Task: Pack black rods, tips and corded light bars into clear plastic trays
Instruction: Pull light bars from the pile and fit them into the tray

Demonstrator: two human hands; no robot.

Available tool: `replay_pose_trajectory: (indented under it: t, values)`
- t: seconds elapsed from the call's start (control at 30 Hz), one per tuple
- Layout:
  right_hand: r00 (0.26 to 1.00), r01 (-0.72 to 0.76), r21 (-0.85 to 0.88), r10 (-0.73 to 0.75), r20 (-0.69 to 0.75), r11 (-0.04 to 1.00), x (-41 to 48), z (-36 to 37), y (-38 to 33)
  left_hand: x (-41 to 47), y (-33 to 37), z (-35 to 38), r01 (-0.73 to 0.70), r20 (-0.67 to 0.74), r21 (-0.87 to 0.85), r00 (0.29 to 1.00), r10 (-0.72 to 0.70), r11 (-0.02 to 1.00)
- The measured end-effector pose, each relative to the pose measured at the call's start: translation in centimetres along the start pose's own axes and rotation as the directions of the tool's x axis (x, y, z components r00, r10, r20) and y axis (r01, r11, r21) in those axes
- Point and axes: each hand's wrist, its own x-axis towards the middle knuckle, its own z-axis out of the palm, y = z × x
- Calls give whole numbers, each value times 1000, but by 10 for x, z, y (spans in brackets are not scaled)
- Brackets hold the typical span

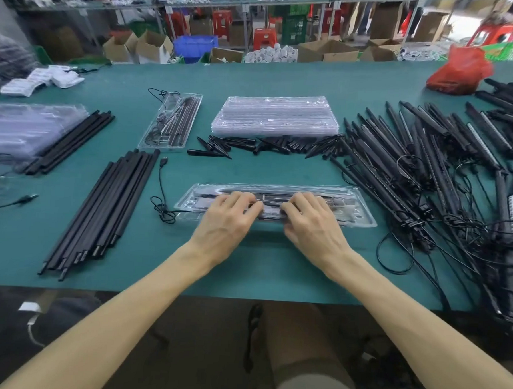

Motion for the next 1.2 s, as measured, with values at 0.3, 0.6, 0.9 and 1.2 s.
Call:
replay_pose_trajectory:
  t: [0.3,0.6,0.9,1.2]
  values:
    - [996,-6,-3,6,-85,1000,-13,15,13,14,12,14,-74,-91,0,993,74,997]
    - [992,15,0,-14,-125,1000,-14,13,8,13,14,15,-73,-177,2,982,72,997]
    - [978,33,28,-26,-208,999,-13,14,6,14,14,16,-74,-169,-2,983,73,997]
    - [989,3,11,-2,-150,1000,-16,18,6,14,12,13,-115,-154,-20,982,110,993]
